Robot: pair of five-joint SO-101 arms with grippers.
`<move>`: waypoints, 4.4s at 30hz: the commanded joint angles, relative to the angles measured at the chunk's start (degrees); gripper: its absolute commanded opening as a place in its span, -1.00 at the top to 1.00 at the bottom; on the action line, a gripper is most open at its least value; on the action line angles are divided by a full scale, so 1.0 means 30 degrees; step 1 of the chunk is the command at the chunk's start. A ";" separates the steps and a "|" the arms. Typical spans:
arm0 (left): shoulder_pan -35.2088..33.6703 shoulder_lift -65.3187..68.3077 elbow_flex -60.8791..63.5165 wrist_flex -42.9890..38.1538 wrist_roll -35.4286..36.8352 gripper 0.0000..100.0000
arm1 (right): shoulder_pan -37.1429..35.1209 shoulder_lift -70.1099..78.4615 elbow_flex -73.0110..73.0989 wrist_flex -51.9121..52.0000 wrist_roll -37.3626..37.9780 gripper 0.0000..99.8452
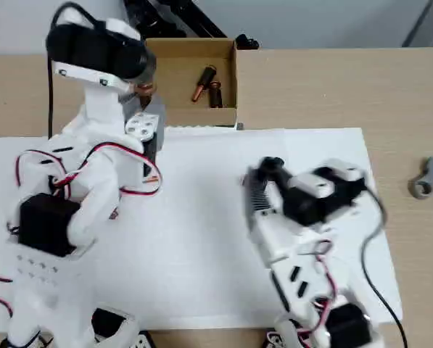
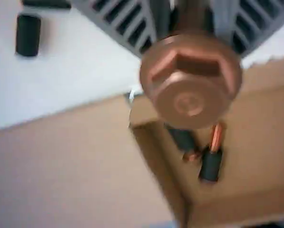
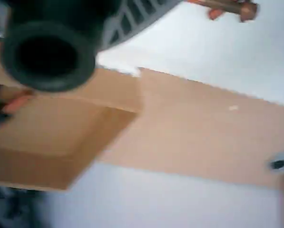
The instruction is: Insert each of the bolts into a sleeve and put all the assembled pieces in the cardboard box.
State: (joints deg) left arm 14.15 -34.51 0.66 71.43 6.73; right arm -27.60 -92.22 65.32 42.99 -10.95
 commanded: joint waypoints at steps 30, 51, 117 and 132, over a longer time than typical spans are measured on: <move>0.6300 -0.1260 -0.1802 0.1260 0.2256 0.99 | -0.2681 -0.0220 0.2139 -0.2183 0.2139 1.00; 0.7883 -0.1260 -0.0542 0.0733 0.3194 0.99 | -0.2681 -0.0308 0.2139 -0.2154 0.2051 1.00; 0.6681 -0.1289 0.1626 0.3311 0.3282 0.70 | -0.2564 -0.0161 0.2168 -0.2154 0.2081 1.00; 0.4249 -0.1436 -0.1802 0.5744 0.1026 0.89 | 0.0278 0.0366 0.1788 -0.4615 0.2139 1.00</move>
State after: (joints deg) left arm 30.59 -38.02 -2.59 89.01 11.56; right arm -29.71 -92.22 72.79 32.44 -5.05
